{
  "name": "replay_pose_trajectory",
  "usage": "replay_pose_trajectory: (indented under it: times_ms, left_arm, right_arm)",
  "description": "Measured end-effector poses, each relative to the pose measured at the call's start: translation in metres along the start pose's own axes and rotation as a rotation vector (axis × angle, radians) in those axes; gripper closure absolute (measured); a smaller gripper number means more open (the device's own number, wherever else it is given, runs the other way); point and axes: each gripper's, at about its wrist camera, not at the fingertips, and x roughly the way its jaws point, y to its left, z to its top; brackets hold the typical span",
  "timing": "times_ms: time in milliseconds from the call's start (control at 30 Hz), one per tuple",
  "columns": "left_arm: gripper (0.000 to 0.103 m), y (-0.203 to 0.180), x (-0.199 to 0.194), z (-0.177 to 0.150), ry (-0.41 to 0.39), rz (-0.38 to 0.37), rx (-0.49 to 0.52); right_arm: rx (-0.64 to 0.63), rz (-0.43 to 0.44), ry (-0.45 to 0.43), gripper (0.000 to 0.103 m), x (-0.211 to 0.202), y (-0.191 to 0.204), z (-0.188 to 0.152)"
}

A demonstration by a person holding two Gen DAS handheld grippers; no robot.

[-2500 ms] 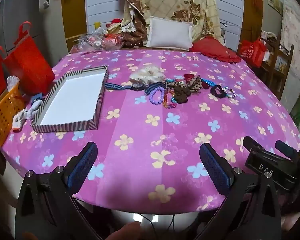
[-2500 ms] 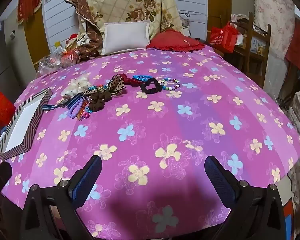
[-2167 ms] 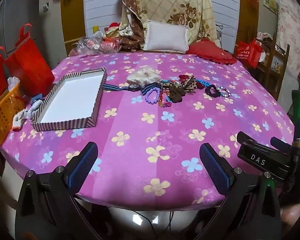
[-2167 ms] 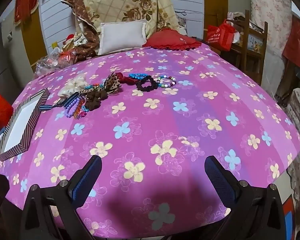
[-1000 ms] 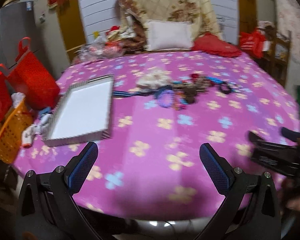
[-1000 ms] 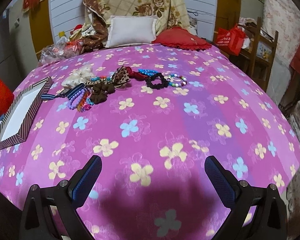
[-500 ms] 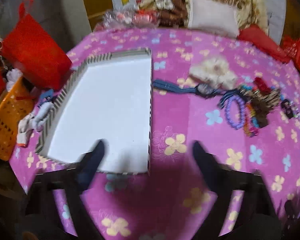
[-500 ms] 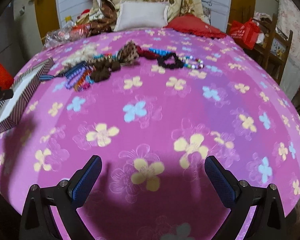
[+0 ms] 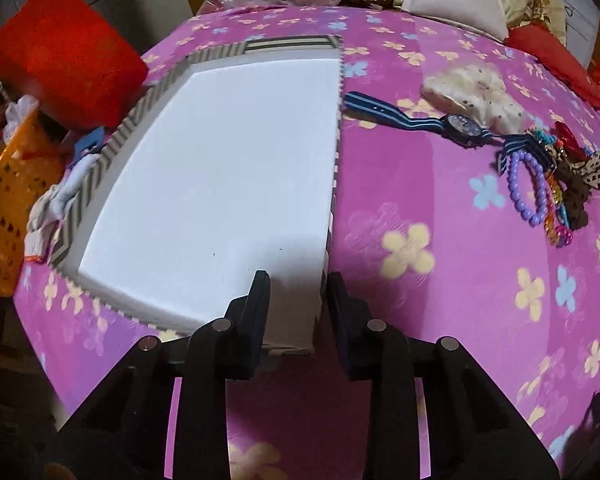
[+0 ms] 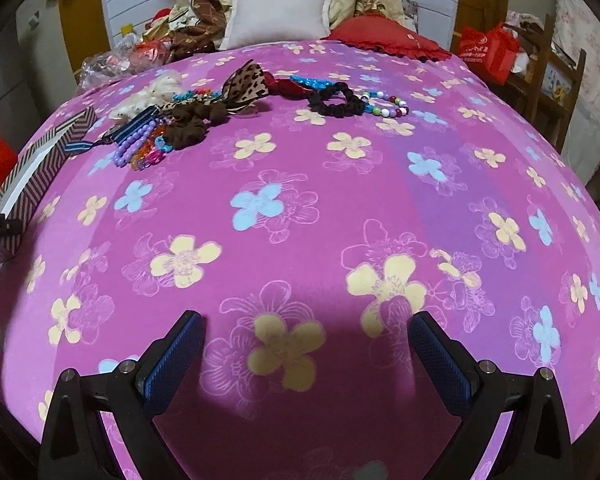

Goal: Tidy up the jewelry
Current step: 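Move both tools toward the row of jewelry beside the white box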

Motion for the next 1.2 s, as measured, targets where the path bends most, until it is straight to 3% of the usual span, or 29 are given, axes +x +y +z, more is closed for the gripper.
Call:
replay_pose_trajectory:
  times_ms: [167, 333, 533, 733, 967, 1200]
  left_arm:
    - [0.075, 0.006, -0.013, -0.009, -0.017, 0.010, -0.003]
    - [0.074, 0.008, -0.055, -0.015, -0.097, -0.065, -0.020]
    - [0.050, 0.009, -0.115, -0.034, -0.207, -0.127, -0.020]
    - [0.048, 0.002, -0.152, -0.035, -0.295, -0.131, 0.031]
    - [0.048, -0.026, -0.137, -0.001, -0.279, -0.193, 0.059]
    - [0.048, -0.051, -0.096, 0.018, -0.252, -0.217, 0.116]
  right_arm:
    - [-0.009, 0.002, -0.006, 0.001, -0.003, 0.003, -0.001]
    - [-0.007, 0.001, -0.042, 0.001, -0.019, 0.002, 0.003]
    - [0.011, 0.006, -0.108, 0.001, -0.049, -0.005, 0.003]
    - [0.051, 0.029, -0.140, 0.001, -0.064, -0.020, 0.019]
    - [0.054, 0.006, -0.166, 0.001, -0.076, -0.032, 0.051]
    - [0.062, -0.023, -0.114, 0.001, -0.045, -0.027, 0.081]
